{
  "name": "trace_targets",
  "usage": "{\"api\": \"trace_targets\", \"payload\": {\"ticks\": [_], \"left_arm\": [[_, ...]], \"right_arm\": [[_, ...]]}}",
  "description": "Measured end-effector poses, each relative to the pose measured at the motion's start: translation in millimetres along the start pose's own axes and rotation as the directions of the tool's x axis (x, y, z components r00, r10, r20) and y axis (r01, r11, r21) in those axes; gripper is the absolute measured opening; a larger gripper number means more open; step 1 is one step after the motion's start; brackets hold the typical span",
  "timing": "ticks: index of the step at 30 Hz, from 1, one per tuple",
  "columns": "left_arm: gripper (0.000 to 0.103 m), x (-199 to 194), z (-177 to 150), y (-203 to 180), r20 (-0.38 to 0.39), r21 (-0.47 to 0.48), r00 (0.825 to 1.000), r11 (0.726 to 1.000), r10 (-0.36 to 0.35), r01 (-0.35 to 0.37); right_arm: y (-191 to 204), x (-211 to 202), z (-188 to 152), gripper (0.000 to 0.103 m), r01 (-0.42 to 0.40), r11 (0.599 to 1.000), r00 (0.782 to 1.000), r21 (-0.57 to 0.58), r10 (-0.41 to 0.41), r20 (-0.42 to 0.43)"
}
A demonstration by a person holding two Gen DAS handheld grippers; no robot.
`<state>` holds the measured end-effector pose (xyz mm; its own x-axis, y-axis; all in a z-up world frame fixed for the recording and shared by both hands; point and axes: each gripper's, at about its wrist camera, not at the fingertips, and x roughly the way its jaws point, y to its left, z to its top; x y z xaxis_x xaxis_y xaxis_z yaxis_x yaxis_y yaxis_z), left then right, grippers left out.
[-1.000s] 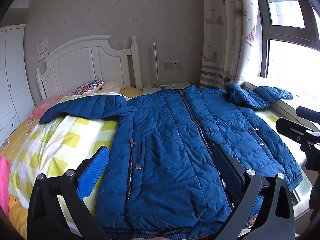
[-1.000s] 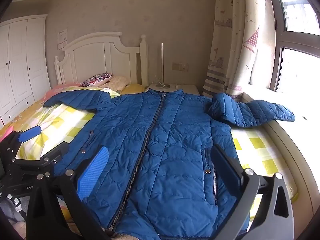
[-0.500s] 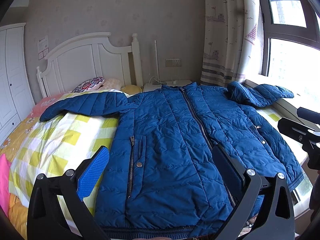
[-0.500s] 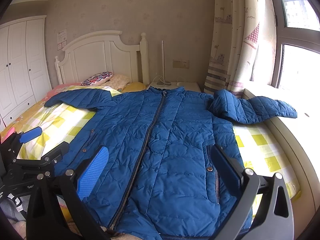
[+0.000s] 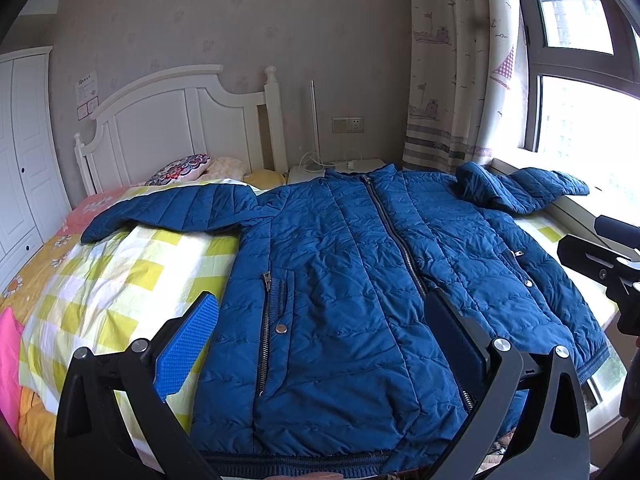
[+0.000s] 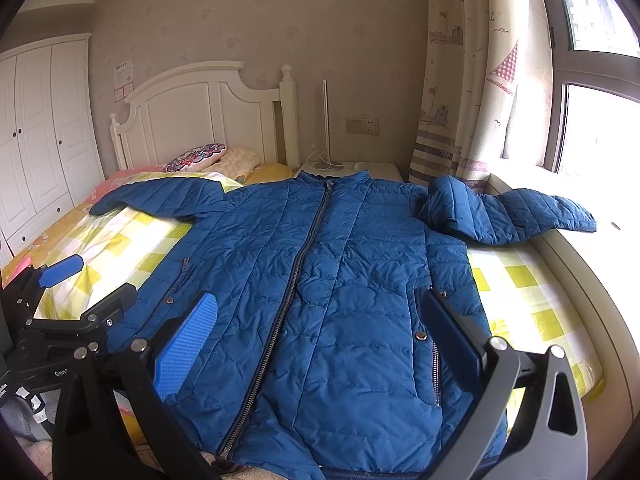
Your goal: Fold large clothes
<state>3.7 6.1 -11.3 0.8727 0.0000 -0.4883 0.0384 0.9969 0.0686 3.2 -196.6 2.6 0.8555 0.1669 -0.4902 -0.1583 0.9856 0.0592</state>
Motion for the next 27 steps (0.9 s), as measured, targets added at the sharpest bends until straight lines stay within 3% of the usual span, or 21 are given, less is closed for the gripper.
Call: {"api": "trace_targets", "payload": {"ticks": [27], "left_arm": [[0.099, -0.4, -0.6, 2.5, -0.006, 0.004, 1.000, 1.000, 0.006, -0.006]], "right_arm": [[-8.7, 3.4, -4.5, 0.101, -0.018, 0.999, 1.000, 0.035, 0.018, -0.014]]}}
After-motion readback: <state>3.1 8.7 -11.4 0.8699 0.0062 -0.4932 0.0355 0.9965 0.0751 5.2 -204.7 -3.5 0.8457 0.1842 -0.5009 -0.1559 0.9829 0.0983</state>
